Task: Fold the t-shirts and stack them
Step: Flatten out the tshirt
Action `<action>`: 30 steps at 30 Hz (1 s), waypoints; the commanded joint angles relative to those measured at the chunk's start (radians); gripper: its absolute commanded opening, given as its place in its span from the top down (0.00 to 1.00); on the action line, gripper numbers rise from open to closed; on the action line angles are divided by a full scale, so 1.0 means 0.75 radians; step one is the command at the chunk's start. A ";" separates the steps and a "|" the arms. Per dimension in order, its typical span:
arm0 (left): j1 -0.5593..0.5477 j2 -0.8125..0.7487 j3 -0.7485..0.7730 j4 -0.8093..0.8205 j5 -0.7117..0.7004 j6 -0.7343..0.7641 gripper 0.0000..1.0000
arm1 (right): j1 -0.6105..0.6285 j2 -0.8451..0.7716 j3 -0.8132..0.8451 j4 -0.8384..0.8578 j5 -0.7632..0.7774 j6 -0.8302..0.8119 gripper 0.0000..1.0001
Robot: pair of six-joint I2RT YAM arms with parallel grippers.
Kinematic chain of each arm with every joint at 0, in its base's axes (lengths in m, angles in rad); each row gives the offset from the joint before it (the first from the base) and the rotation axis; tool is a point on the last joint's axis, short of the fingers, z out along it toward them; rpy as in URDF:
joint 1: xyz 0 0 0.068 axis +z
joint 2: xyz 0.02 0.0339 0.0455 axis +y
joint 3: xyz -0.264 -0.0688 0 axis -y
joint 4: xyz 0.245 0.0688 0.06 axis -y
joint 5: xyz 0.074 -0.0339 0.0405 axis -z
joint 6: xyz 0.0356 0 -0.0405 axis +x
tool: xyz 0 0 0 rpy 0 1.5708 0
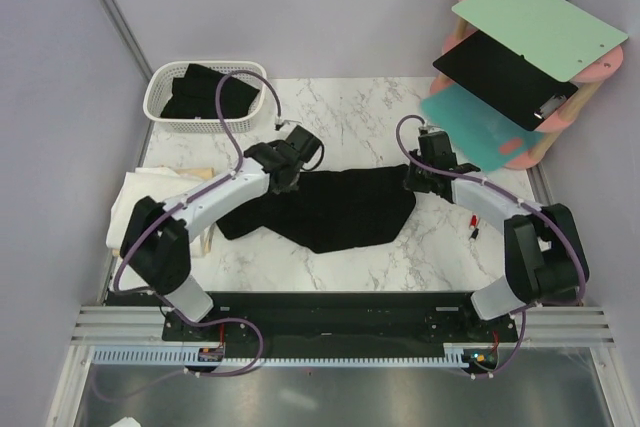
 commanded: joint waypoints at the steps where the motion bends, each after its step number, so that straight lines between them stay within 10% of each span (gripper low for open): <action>1: 0.022 -0.200 0.122 -0.064 -0.157 0.040 0.98 | -0.005 -0.179 0.040 -0.017 0.111 -0.019 1.00; 25: 0.727 -0.431 -0.148 -0.124 -0.008 0.085 0.95 | -0.093 -0.157 -0.018 -0.064 0.428 0.019 1.00; 29: 0.756 -0.423 -0.121 -0.128 0.031 0.065 0.03 | -0.093 -0.124 -0.007 -0.019 0.396 0.022 1.00; 30: 0.754 -0.441 -0.115 -0.122 0.078 0.065 0.00 | -0.091 -0.122 -0.005 -0.015 0.392 0.015 1.00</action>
